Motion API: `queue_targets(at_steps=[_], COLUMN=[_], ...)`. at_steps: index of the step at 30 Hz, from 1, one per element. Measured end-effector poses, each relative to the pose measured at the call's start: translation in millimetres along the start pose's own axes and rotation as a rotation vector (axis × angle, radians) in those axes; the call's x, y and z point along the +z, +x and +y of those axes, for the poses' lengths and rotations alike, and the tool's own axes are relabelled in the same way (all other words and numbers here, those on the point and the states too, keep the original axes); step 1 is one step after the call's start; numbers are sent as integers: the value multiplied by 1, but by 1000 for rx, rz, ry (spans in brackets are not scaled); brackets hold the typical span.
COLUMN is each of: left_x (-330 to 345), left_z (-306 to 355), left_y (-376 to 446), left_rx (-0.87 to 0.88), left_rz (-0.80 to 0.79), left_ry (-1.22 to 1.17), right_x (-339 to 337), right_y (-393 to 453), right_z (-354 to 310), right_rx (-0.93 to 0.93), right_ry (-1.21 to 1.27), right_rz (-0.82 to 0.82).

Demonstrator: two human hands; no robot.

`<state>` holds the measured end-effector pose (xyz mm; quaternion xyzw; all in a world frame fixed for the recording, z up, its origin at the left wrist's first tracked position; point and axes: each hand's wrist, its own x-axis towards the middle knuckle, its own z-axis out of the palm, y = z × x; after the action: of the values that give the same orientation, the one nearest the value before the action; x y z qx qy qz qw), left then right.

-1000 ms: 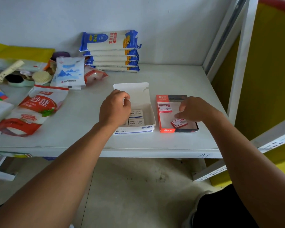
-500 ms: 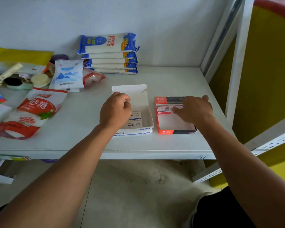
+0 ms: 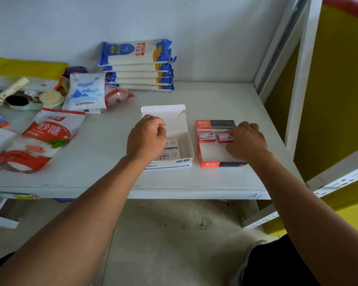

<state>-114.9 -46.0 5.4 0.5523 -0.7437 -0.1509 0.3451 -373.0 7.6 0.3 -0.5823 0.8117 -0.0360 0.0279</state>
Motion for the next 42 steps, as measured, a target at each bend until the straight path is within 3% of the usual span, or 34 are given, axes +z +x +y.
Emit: queue_targets(at_steps=[20,25,31,35,42], left_x=[2,0,-1,-1,-3], left_z=[0,-1,-1,0,-1], left_y=[-1,-1,1,1,1], left_rx=[0,5,6,9,11], left_rz=[4,5,2,0,6], left_ry=[-4,8,20,23,25], right_x=[10,14,8,4,18], right_y=[4,6,2,1,1], right_z=[-2,2,-4,-15,-17], right_rx=[53,-38,49,115,65], right_ry=[-35,-10,35,-68,-7], right_rz=[19,-24,103,35,-20])
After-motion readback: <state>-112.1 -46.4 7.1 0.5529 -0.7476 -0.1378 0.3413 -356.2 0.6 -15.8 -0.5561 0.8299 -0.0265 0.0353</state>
